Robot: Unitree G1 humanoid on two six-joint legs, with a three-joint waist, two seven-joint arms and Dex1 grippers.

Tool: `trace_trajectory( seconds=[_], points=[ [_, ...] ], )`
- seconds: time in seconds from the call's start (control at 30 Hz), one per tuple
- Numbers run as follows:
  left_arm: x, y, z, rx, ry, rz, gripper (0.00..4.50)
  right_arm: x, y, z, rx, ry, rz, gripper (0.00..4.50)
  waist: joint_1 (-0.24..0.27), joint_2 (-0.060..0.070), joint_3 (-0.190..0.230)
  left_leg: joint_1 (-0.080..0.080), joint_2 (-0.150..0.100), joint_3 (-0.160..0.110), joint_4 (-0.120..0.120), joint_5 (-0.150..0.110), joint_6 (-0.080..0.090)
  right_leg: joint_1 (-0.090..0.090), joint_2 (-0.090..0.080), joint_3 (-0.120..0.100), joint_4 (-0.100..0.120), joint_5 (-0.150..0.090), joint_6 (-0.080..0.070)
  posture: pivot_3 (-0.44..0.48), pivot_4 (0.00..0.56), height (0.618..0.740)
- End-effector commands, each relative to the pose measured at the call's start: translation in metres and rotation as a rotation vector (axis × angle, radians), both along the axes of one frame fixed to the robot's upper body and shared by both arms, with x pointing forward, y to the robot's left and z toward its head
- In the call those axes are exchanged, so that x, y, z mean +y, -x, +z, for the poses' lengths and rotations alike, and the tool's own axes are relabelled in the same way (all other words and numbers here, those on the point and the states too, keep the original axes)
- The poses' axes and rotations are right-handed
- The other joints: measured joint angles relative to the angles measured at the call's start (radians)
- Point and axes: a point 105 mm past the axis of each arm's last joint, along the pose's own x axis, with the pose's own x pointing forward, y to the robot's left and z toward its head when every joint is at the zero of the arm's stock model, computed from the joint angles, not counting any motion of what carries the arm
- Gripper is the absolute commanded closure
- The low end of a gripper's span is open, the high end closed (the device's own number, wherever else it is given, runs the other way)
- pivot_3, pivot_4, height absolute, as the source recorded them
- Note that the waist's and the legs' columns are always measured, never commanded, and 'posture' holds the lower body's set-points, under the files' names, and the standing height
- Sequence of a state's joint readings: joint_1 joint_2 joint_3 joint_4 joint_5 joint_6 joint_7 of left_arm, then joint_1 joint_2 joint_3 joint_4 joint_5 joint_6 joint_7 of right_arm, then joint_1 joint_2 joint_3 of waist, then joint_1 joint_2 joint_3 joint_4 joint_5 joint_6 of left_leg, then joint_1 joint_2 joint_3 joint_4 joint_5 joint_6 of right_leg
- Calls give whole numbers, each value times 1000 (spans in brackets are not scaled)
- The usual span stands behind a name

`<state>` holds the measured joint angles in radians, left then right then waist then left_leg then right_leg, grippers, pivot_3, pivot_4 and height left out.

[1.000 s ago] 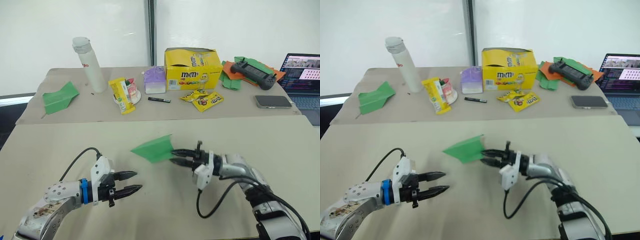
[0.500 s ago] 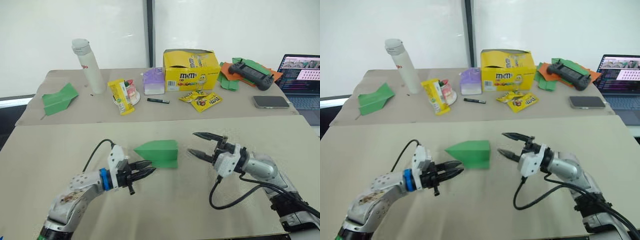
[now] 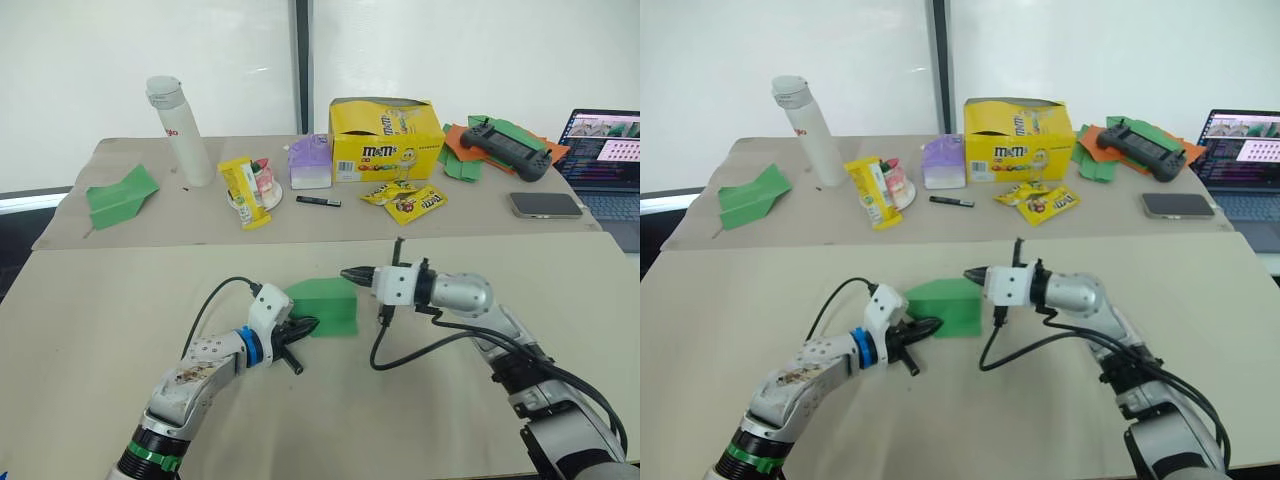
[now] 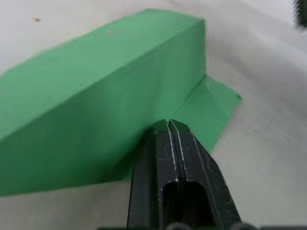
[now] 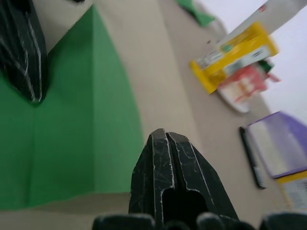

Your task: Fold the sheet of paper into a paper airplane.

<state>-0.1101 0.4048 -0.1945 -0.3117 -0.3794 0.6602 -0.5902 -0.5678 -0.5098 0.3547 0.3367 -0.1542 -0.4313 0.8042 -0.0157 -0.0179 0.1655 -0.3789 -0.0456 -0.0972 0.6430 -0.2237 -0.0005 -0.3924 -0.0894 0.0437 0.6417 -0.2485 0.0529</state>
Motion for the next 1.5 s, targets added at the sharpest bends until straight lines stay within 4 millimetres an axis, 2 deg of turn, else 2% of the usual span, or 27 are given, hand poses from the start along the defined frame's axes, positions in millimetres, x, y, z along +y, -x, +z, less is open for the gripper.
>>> trace_trajectory(
  seconds=[0.03,0.3,0.47,0.63,0.73,0.97,1.13,1.23,1.33,1.43,1.5],
  points=[
    [-5,6,-5,58,1,-21,4500,2,-4,0,11,32,1,4483,2,0,0,0,0,0,0,0,0,0,0,0,0,0,0,0,150,740],
    [-6,10,7,91,41,-17,4500,0,-3,0,17,35,4,4483,0,0,0,0,-2,-1,0,0,0,0,-1,0,0,0,0,0,150,740],
    [0,13,-9,151,-38,20,4500,2,6,-1,34,42,51,4483,0,0,0,0,-3,-1,0,0,0,0,-1,0,0,0,0,0,150,740],
    [1,23,-27,336,14,51,4500,4,21,1,31,40,122,4483,0,0,0,1,-3,-1,0,0,0,1,-1,0,0,0,1,0,150,740],
    [0,26,-27,371,30,54,4500,3,29,-2,36,42,149,4483,-1,0,0,2,-3,-1,0,0,0,2,-1,0,0,-1,1,0,150,740],
    [2,28,-23,402,55,70,4500,3,40,-24,68,86,181,4483,0,0,0,4,-3,-1,0,0,0,4,-1,0,0,-1,1,0,150,740],
    [13,38,-5,404,70,46,4500,4,47,-36,85,112,205,4483,-4,0,0,3,-3,-1,-1,0,0,3,-1,0,0,-1,1,0,150,740],
    [20,52,21,392,107,-51,4500,2,51,-45,95,137,213,4483,-6,0,0,3,-2,-2,-1,0,0,3,-1,0,0,-1,1,0,150,740],
    [31,60,60,328,208,-170,4500,0,54,-55,104,165,218,4483,-6,-1,0,3,0,-2,-1,0,0,3,-1,-1,0,-1,1,0,150,740],
    [47,52,80,259,240,-167,4500,0,55,-62,106,177,217,4483,-4,-1,0,5,0,-1,-1,0,-1,4,-1,-1,0,-1,1,0,150,740],
    [60,31,80,183,196,-72,4500,0,55,-65,96,192,217,4483,-3,-1,0,6,0,-1,-1,0,-1,5,-1,-1,0,-1,1,0,150,740]
  ],
)
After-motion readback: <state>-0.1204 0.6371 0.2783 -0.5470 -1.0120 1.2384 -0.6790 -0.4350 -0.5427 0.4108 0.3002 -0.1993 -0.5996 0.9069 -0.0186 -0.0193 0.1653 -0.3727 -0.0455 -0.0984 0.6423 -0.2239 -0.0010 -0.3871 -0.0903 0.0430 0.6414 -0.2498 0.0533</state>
